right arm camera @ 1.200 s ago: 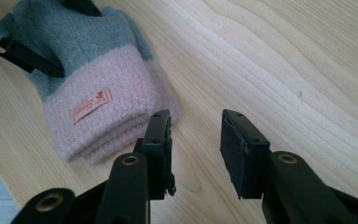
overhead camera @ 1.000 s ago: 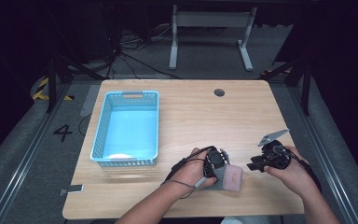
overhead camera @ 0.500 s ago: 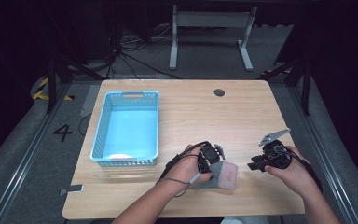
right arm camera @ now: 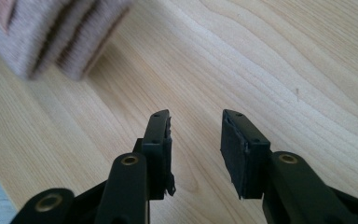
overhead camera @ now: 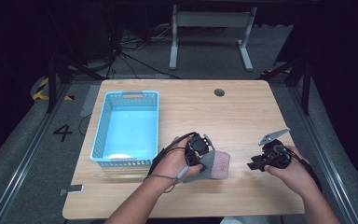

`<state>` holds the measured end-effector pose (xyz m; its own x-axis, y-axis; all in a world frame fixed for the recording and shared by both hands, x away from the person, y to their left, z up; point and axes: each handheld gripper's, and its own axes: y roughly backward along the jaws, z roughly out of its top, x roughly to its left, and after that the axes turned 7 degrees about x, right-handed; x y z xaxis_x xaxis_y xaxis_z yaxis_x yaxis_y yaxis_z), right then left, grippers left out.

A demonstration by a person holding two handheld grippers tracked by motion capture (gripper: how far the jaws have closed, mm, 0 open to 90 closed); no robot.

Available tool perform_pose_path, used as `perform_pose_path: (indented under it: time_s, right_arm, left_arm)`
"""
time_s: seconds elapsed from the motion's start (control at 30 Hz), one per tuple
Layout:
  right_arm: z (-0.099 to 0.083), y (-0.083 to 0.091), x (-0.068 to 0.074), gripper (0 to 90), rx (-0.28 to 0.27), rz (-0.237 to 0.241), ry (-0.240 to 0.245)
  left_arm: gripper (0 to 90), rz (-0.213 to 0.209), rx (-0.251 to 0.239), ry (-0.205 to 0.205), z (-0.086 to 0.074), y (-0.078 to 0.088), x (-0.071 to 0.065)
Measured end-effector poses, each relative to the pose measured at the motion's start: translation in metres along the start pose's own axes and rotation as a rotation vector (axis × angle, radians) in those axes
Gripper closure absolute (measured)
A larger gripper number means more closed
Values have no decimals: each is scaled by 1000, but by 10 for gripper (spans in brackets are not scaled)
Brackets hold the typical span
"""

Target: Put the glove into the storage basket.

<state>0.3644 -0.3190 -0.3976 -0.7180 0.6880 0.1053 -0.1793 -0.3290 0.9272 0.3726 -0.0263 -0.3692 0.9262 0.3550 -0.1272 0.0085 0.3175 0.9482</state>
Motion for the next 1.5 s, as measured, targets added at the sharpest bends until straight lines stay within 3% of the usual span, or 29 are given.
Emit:
perform_pose_path:
  time_s: [0.27, 0.67, 1.23, 1.5]
  right_arm:
    - [4, -1, -2, 641, 0, 6, -2]
    - [13, -5, -4, 639, 4, 17, 12]
    - [31, -17, -1, 637, 26, 37, 57]
    - [31, -19, 0, 635, 34, 42, 58]
  left_arm:
    - [692, 14, -39, 38, -13, 28, 8]
    - [692, 78, -88, 114, -39, 73, 22]
    - [691, 121, -155, 228, -76, 103, 42]
    - [691, 164, -150, 271, -93, 116, 61]
